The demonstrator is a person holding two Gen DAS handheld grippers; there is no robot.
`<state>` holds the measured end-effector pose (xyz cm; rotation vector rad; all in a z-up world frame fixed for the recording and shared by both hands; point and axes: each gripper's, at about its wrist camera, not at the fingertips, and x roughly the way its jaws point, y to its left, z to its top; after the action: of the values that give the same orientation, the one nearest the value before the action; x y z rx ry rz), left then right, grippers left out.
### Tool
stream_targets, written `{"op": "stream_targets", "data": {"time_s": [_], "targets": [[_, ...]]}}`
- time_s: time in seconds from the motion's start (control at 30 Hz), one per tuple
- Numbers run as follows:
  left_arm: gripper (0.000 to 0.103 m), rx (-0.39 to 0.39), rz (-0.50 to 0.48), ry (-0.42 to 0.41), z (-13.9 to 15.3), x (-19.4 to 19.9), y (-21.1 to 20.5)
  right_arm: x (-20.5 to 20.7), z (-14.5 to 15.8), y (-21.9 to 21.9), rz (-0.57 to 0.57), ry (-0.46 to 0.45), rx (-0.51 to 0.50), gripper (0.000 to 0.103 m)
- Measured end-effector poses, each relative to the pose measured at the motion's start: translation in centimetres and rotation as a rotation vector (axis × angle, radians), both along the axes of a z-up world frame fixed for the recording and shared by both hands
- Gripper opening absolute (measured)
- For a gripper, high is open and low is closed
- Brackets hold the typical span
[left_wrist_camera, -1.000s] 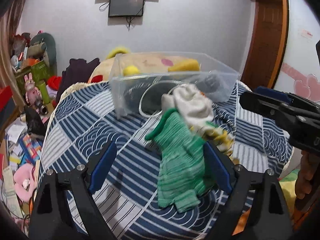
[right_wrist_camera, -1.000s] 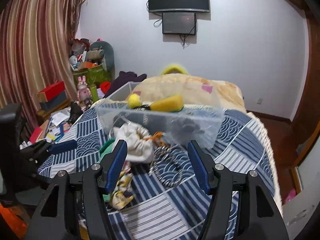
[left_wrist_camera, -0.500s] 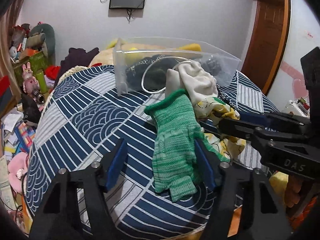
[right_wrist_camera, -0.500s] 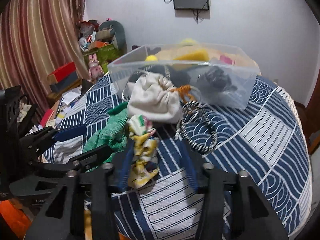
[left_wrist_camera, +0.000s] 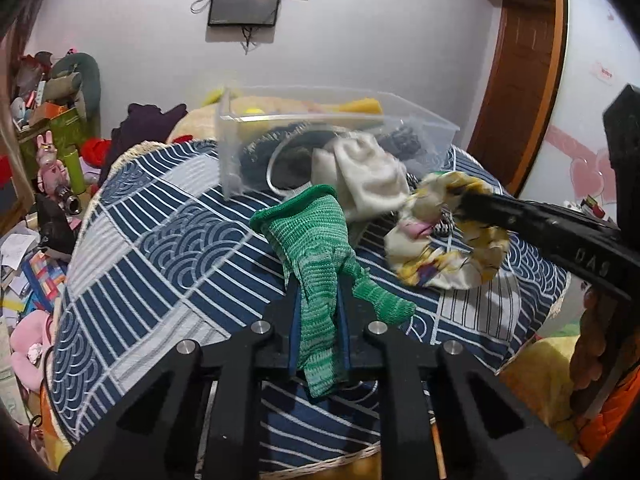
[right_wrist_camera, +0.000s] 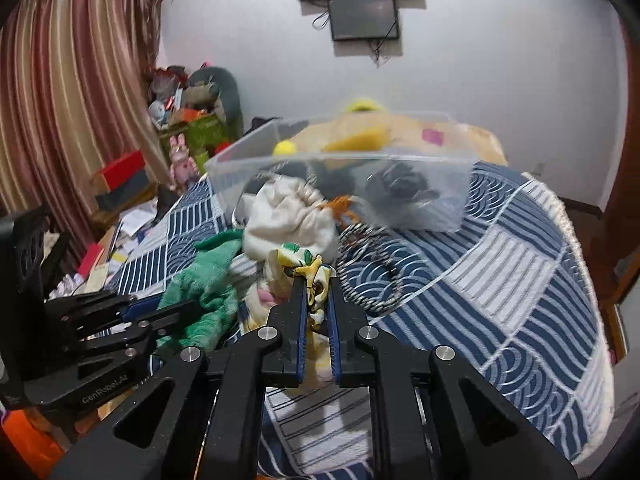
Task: Organize soft objects
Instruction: 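Grasp the green knitted glove with the left tool while the right tool grasps the floral scrunchie, then carry the glove and scrunchie into the clear box and open both tools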
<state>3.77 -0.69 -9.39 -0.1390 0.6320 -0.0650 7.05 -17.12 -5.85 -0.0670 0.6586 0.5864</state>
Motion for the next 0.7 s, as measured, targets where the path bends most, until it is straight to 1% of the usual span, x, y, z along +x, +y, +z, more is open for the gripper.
{"op": "stream_targets", "data": {"time_s": [0.1, 0.33, 0.7], "targets": [[0.015, 0.011, 0.021, -0.026, 1.1, -0.4, 0.5, 0.0, 1.0, -0.7, -0.024, -0.023, 0.015, 0.008], [0.015, 0.041, 0.056, -0.090, 3.7, -0.5, 1.3, -0.1, 4.2, -2.1, -0.077, -0.111, 0.032, 0.008], [0.015, 0.104, 0.060, -0.195, 8.1, 2.2, 1.9, 1.6, 7.6, -2.2, -0.148, -0.231, 0.028, 0.008]]}}
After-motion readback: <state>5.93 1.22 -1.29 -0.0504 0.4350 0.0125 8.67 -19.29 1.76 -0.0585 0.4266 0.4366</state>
